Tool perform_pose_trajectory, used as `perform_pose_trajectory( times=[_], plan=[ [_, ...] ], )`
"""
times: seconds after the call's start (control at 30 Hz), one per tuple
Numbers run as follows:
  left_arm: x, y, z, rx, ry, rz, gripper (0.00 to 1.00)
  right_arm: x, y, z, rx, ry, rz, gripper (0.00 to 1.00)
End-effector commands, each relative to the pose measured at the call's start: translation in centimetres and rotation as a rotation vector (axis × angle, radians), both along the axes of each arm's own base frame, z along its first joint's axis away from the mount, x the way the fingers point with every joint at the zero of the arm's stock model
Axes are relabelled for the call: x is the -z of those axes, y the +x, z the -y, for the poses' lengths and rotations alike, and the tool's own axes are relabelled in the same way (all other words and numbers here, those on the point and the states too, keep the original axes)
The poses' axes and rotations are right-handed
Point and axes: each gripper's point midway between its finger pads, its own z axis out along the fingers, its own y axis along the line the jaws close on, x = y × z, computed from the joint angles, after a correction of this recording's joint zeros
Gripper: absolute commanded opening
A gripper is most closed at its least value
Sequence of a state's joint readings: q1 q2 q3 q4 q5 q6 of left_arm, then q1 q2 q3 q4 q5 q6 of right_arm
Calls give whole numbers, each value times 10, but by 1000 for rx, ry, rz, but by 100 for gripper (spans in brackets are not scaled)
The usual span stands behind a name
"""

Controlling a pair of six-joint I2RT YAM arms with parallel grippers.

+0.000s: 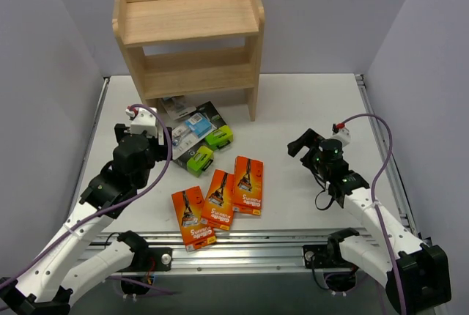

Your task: Place and organize the shaving razors onto the shelf

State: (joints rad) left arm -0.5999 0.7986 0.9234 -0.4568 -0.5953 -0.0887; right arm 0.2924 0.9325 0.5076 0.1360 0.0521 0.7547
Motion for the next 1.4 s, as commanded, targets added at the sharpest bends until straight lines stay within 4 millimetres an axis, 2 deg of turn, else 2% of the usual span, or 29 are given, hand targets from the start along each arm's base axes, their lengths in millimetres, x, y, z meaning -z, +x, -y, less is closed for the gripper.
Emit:
perform_pose_trajectory(
  times=[0.0,0.17,0.23,0.3,0.33,0.37,0.43,0.53,0.57,0.63,0.67,0.77,0.8,0.87,0.9,0.93,1.0,1.07,1.1,1.13,1.23,1.3,1.37],
  plan=[
    [-9,1,1,-4,-6,31,94,1,3,0,18,34,25,100],
    [-10,0,-1,-15,-1,31,94,-11,5,-8,-21,62,70,100],
    [-12,-1,-3,-19,-5,39,94,-3,2,-19,-81,93,69,100],
    [-13,-2,-4,-25,-9,48,94,-19,2,-47,-215,190,153,100],
    [-14,-2,-5,-28,-9,49,94,-7,-6,-57,-273,218,149,100],
    [-14,-2,-5,-29,-9,51,94,-28,-3,-68,-326,273,242,100],
    [-15,-2,-6,-32,-8,52,94,-26,-12,-86,-407,308,230,100],
    [-15,-3,-9,-50,-3,52,94,-15,-13,-99,-458,201,160,100],
    [-17,-4,-11,-56,-5,57,94,-13,-19,-112,-500,162,143,100],
    [-18,-5,-14,-71,-4,65,94,-2,-17,-118,-509,65,111,100],
    [-18,-5,-15,-78,-4,68,94,-7,-20,-131,-544,54,109,100],
    [-20,-5,-18,-95,-6,74,94,-3,-20,-148,-558,12,99,100],
    [-20,-6,-19,-99,-8,76,94,-13,-24,-165,-589,6,119,100],
    [-22,-7,-22,-114,-9,81,94,-6,-20,-173,-581,-45,101,100],
    [-23,-8,-23,-119,-13,88,94,-12,-17,-183,-588,-40,112,100],
    [-23,-9,-25,-123,-14,91,94,-1,-13,-187,-581,-47,83,99],
    [-24,-9,-26,-129,-16,99,94,5,-2,-196,-536,-11,56,95],
    [-25,-9,-25,-124,-18,102,94,1,7,-207,-501,68,62,86],
    [-24,-8,-25,-122,-16,101,94,9,10,-213,-495,87,47,81],
    [-24,-8,-24,-121,-17,100,94,-1,16,-223,-496,135,79,72],
    [-25,-8,-24,-117,-21,100,94,3,24,-244,-503,196,55,57],
    [-25,-9,-24,-116,-23,102,94,14,26,-254,-508,198,26,54],
    [-26,-9,-23,-115,-27,104,94,13,26,-265,-525,207,30,50]
  ],
)
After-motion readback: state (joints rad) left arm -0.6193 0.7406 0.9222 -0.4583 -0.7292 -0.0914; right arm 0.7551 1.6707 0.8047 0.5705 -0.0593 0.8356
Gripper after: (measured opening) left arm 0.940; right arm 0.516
